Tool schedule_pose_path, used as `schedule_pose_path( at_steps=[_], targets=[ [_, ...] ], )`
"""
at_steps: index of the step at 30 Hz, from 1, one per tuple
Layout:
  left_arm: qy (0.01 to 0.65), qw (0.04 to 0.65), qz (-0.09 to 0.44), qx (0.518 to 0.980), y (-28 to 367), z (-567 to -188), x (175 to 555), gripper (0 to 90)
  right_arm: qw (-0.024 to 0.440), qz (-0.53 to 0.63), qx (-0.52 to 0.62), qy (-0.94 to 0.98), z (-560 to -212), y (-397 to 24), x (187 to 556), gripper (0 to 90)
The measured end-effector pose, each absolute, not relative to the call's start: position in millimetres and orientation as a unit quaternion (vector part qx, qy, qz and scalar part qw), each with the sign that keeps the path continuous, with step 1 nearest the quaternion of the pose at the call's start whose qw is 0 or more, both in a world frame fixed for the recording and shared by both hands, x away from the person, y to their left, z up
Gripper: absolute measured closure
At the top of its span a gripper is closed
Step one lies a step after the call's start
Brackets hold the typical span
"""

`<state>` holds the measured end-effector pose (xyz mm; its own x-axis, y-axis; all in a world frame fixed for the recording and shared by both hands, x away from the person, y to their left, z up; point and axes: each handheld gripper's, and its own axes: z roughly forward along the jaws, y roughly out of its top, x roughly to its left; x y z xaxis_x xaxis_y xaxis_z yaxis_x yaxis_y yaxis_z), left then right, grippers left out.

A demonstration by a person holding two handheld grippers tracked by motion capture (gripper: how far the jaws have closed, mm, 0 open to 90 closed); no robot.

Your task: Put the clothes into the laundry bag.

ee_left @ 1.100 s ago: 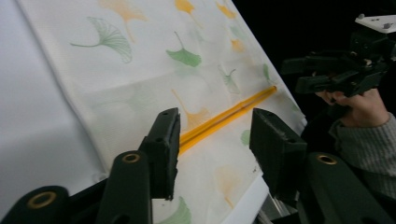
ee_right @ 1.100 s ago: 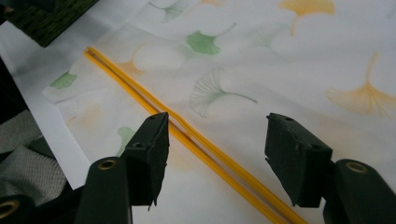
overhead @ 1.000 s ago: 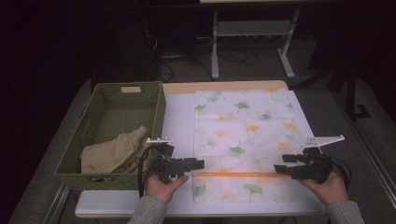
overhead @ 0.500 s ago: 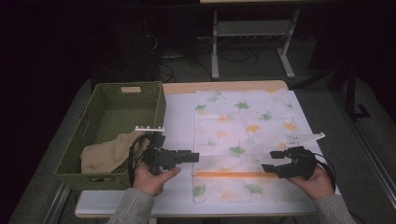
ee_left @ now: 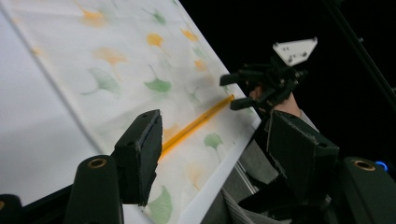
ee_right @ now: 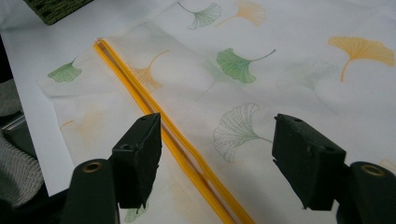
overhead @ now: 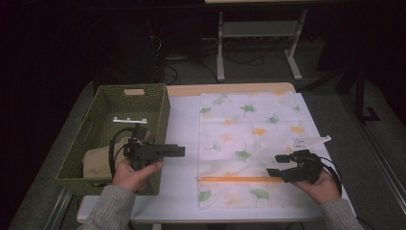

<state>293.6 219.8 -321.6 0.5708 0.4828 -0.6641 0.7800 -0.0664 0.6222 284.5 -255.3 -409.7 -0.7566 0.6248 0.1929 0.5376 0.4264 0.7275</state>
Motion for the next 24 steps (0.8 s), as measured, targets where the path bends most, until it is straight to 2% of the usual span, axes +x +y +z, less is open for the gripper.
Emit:
schedule_pose_path(
  at_steps=[13, 24],
  targets=[
    [0.468, 0.537, -0.121, 0.691, 276.1, -309.9, 292.8, 27.0, 0.049, 0.399, 0.335, 0.852, -412.8, -252.6, 288.3, 33.5],
    [0.501, 0.514, -0.101, 0.689, 318.2, -313.8, 299.8, 27.2, 0.049, 0.394, 0.332, 0.856, -414.4, -252.2, 290.8, 33.0]
  ],
)
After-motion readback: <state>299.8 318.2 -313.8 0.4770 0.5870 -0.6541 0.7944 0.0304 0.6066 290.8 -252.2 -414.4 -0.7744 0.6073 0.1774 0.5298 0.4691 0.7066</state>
